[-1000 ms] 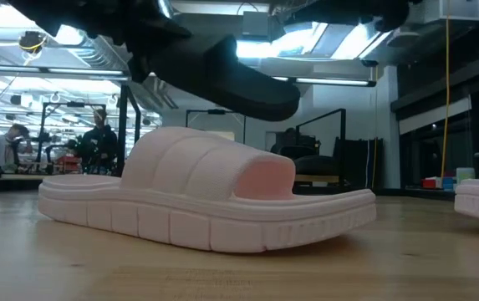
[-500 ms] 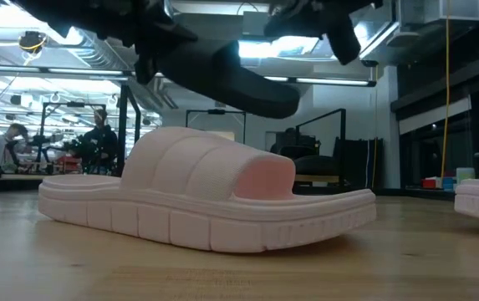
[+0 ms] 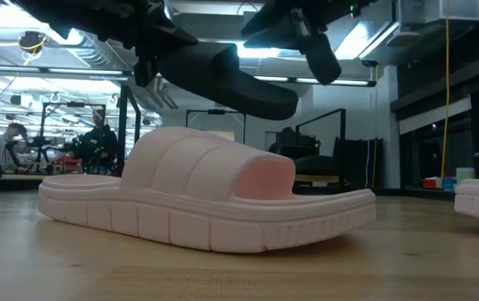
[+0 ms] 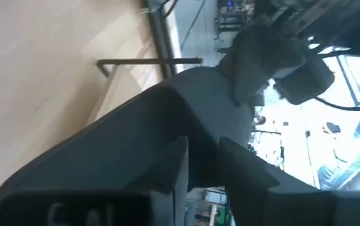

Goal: Pick and place slides into the shelf
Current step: Put the black slipper on the shelf

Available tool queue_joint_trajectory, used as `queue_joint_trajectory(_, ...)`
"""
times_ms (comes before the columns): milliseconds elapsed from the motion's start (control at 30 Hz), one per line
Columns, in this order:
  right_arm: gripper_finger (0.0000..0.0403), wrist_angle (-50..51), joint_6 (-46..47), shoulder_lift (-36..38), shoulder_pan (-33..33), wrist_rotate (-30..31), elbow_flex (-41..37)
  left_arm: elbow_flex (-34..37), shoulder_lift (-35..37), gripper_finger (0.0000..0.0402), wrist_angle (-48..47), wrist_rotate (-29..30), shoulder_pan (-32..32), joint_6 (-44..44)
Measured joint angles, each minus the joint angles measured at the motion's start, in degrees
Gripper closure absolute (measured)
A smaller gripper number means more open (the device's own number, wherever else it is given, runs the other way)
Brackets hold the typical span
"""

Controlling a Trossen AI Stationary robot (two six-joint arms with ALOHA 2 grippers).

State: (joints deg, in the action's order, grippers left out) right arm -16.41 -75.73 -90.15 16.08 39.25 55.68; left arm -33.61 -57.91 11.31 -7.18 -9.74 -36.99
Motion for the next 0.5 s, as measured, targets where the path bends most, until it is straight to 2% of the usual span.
queue_joint_trajectory(167, 0.0289, -3.64, -1.29, -0.11, -0.55, -0.03, 0.0, 0.0, 0.0, 0.0401, 0.0, 0.0, 0.0, -0.08)
queue_joint_trajectory(500, 0.0287, -3.49, -5.33, -0.13, -2.87, -3.99, 0.0, 0.0, 0.0, 0.0401, 0.02, 0.0, 0.0, -0.47)
